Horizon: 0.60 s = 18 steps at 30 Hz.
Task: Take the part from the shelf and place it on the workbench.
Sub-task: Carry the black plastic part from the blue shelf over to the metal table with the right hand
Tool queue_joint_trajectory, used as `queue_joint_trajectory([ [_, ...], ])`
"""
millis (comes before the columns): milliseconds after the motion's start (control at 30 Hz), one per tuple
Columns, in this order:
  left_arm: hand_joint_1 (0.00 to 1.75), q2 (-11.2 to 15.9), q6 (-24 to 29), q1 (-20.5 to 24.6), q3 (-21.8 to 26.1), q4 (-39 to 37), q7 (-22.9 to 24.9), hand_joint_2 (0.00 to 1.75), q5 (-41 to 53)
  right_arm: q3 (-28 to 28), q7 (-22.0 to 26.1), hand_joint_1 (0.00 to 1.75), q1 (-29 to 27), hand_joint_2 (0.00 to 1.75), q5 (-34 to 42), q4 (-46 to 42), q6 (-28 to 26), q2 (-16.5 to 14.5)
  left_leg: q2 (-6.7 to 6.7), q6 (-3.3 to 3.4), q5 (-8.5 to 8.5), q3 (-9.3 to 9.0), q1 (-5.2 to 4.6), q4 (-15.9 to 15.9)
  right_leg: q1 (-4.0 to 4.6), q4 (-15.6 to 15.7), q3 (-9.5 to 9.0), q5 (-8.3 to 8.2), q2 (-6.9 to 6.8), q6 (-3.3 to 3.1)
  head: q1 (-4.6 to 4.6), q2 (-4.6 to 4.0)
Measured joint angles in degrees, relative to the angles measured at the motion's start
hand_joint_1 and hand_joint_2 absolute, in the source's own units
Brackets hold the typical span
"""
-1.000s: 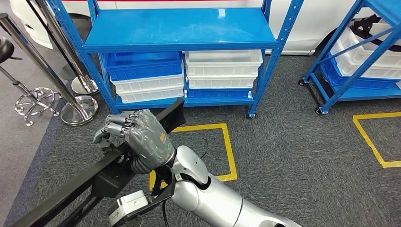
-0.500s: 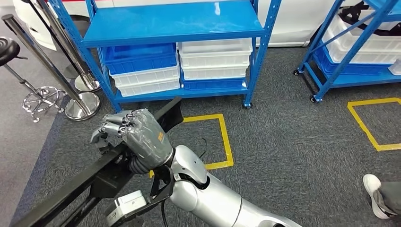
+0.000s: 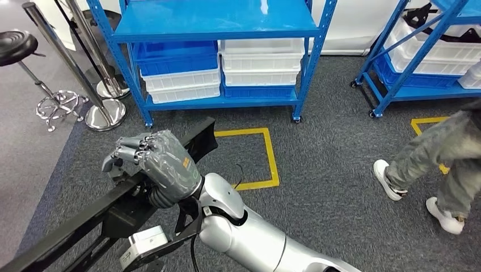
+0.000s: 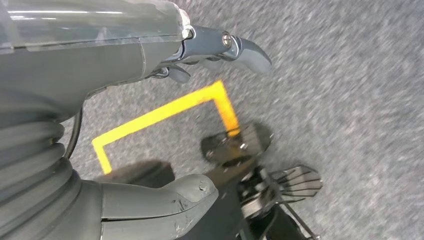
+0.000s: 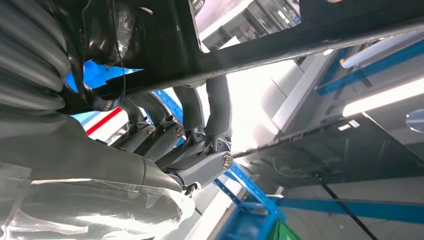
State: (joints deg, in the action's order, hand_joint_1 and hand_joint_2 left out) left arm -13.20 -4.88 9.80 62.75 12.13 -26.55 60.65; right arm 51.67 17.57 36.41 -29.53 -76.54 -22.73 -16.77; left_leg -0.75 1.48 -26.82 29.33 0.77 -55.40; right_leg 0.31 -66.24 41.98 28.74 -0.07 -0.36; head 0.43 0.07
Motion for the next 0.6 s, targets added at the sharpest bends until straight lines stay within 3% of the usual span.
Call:
queue_joint_trajectory([
  [33,0.00,0.00,-0.03,-0.02,0.00,0.00,-0.01,1.75,-0.05,0.02,-0.07,1.75,0.00,1.75,0.06,0.07,0.05,0.03,-0.03,0.03,0.77,1.05,0.00,-0.08,-0.20,-3.76,0.69,2.43,0.01,0.24,-0.01,0.01],
  [67,0.00,0.00,-0.05,-0.08,0.00,0.00,-0.02,1.75,-0.10,0.03,-0.13,1.75,-0.01,1.75,0.10,0.14,0.10,0.08,-0.06,-0.07,1.54,2.16,0.00,-0.21,-0.38,-7.10,1.02,3.45,0.00,0.43,-0.01,0.01],
  [133,0.00,0.00,-0.08,-0.13,-0.01,0.00,-0.08,1.75,-0.23,0.04,-0.21,1.75,0.00,1.75,0.16,0.31,0.20,0.21,-0.11,-0.31,2.89,4.39,0.02,-0.68,-0.64,-9.26,-0.50,1.35,0.00,0.56,-0.01,0.01],
  [167,0.00,0.00,-0.08,-0.13,-0.02,0.00,-0.11,1.75,-0.30,0.05,-0.24,1.75,0.01,1.75,0.19,0.38,0.24,0.25,-0.11,-0.48,3.48,5.46,0.02,-1.01,-0.71,-7.43,-2.77,-0.26,-0.01,0.47,-0.01,0.01],
  [200,0.00,0.00,-0.08,-0.13,-0.02,0.00,-0.15,1.75,-0.38,0.05,-0.26,1.75,0.07,1.75,0.21,0.42,0.32,0.22,-0.09,-0.70,3.98,6.36,-0.02,-1.35,-0.70,-3.88,-6.01,-0.79,0.00,0.28,-0.01,0.00],
  [267,0.00,0.00,-0.08,-0.13,-0.02,0.00,-0.22,1.75,-0.52,0.07,-0.26,1.75,0.30,1.75,0.30,0.43,0.51,0.04,0.00,-1.30,4.96,7.50,-0.13,-1.90,-0.49,4.57,-12.17,0.92,0.05,-0.22,-0.04,0.00],
  [300,0.00,0.00,-0.08,-0.15,-0.01,0.00,-0.25,1.75,-0.57,0.08,-0.26,1.75,0.45,1.75,0.38,0.44,0.62,-0.05,0.01,-1.68,5.49,7.78,-0.15,-1.94,-0.28,7.26,-13.79,2.02,0.09,-0.46,-0.05,0.01],
  [367,0.00,0.02,-0.07,-0.24,-0.02,0.00,-0.29,1.75,-0.65,0.09,-0.32,1.75,0.61,1.75,0.55,0.59,0.90,-0.09,0.00,-2.47,6.50,8.22,0.03,-1.77,-0.15,8.87,-13.84,2.00,0.06,-1.04,-0.07,0.01],
  [400,0.00,0.03,-0.05,-0.31,-0.02,0.00,-0.30,1.75,-0.69,0.10,-0.35,1.75,0.62,1.75,0.59,0.70,1.02,-0.09,0.07,-2.80,6.16,8.62,0.16,-1.97,-0.19,8.96,-13.33,1.34,-0.02,-1.46,-0.09,0.01],
  [433,0.00,0.05,-0.03,-0.41,-0.02,0.00,-0.30,1.75,-0.71,0.12,-0.38,1.75,0.62,1.75,0.63,0.82,1.10,-0.10,0.15,-3.08,4.58,9.25,0.28,-3.12,-0.29,9.08,-12.63,0.56,-0.13,-1.94,-0.09,0.01],
  [533,0.00,0.09,-0.03,-0.64,-0.02,0.00,-0.31,1.75,-0.73,0.16,-0.39,1.75,0.64,1.75,0.68,1.06,1.11,-0.15,0.27,-3.63,-3.91,11.92,0.43,-12.75,-0.08,9.05,-9.87,-1.78,-0.30,-2.76,-0.11,0.01],
  [567,0.00,0.11,-0.03,-0.66,-0.02,0.00,-0.31,1.75,-0.73,0.17,-0.39,1.75,0.63,1.75,0.68,1.16,1.11,-0.15,0.27,-3.73,-5.26,12.40,0.42,-16.26,0.07,8.94,-8.88,-2.49,-0.32,-2.80,-0.11,0.01],
  [600,0.00,0.14,-0.02,-0.66,-0.02,0.00,-0.31,1.75,-0.74,0.19,-0.39,1.75,0.62,1.75,0.68,1.29,1.11,-0.15,0.27,-3.76,-5.21,12.26,0.42,-18.56,0.21,8.76,-7.86,-3.17,-0.35,-2.81,-0.11,0.01],
])
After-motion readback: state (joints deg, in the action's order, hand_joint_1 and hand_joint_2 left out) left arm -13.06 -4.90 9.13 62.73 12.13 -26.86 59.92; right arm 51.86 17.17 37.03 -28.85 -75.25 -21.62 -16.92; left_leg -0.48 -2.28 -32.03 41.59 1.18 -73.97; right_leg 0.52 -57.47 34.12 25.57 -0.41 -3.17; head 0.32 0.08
